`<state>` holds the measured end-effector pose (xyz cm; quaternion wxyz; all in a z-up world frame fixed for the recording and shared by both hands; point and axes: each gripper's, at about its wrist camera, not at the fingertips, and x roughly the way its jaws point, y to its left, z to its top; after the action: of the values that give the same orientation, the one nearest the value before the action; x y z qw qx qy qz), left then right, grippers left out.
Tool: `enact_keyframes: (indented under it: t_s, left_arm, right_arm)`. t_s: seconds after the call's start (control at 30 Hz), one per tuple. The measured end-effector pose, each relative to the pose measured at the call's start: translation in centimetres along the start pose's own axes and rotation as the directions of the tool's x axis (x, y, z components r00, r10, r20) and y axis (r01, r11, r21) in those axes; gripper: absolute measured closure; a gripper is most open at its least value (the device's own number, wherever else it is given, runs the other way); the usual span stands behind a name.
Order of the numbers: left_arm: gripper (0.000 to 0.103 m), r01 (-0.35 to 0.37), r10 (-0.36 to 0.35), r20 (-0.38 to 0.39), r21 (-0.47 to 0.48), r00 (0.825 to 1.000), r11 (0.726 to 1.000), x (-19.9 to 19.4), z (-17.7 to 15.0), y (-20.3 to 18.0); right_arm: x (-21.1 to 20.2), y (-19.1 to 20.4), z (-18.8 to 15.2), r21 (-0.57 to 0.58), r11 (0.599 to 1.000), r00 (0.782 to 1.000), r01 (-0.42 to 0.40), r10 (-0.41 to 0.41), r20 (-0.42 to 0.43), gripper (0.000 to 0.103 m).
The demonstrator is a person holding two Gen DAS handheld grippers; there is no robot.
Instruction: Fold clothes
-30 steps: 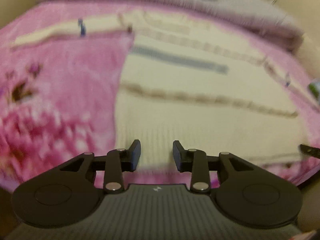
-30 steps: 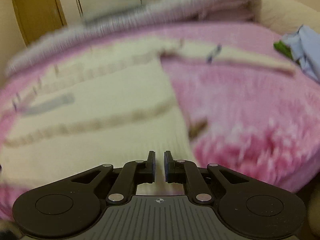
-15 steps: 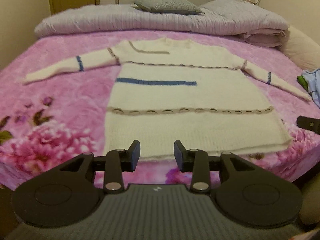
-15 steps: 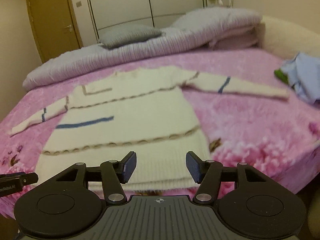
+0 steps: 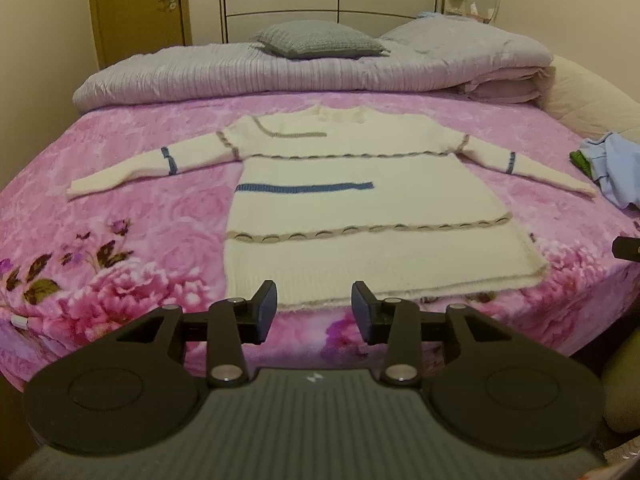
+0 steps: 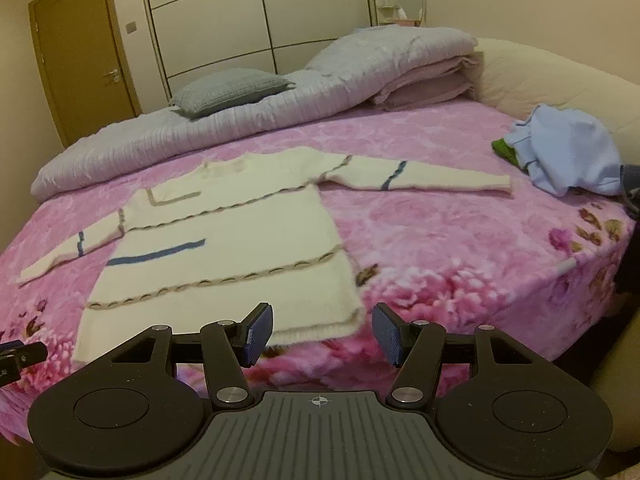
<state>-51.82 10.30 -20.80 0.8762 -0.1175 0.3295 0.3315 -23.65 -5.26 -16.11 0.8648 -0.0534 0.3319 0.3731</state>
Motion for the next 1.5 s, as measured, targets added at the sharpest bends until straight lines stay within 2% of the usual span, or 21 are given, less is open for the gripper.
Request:
enact_keyframes:
  t_s: [0.2,0.77,0.87,1.0,1.1,1.2,1.27,1.37,1.5]
  left_arm:
    - [0.066,0.006,-0.006,0.008,0.008,1.0,1.0,-0.3,0.0,-0.3]
    - [0.066,0.021,-0.02,-0.053,0.012,0.998,1.0,2.5,0.5,-0.2]
    - [0.065,0.027,-0.028,-0.074,-0.018,0.997,0.999,3.9,0.6,0.7]
    - [0.065,0.05,-0.069,-0.131,-0.147,0.989,0.988,7.3,0.5,4.0]
    - [0.065,0.023,-0.062,-0.126,-0.295,0.99,0.955,10.3,0.7,8.8]
    - [0.065,-0.006,-0.051,-0.119,-0.436,0.992,0.9,13.3,1.0,13.7]
    - [0.065,-0.024,-0.043,-0.115,-0.525,0.992,0.85,15.3,1.2,17.0]
    - [0.065,-0.067,0.008,-0.094,-0.651,0.996,0.756,18.0,2.0,22.6]
    - [0.063,-0.142,0.095,-0.105,-0.74,0.99,0.658,21.7,3.6,29.1]
  right_arm:
    - [-0.5,0.4,0.3,-0.015,1.0,1.0,-0.018,0.018,0.015,0.044]
    - [2.0,0.4,1.4,0.0,1.0,1.0,-0.004,0.004,-0.009,0.044]
    - [3.9,0.6,1.7,-0.009,1.0,0.999,-0.014,0.014,-0.029,0.044]
    - [8.3,0.7,1.8,-0.023,1.0,0.995,-0.017,0.014,-0.099,0.044]
    - [12.4,1.1,1.8,-0.021,0.999,0.986,-0.027,0.024,-0.163,0.044]
    - [16.0,1.6,2.1,-0.006,0.998,0.979,-0.066,0.064,-0.196,0.044]
    - [18.4,1.8,2.8,0.02,0.995,0.973,-0.098,0.1,-0.209,0.044]
    - [22.3,2.3,4.3,0.056,0.989,0.965,-0.134,0.143,-0.221,0.044]
    - [28.1,2.7,7.1,0.073,0.99,0.959,-0.124,0.138,-0.248,0.044]
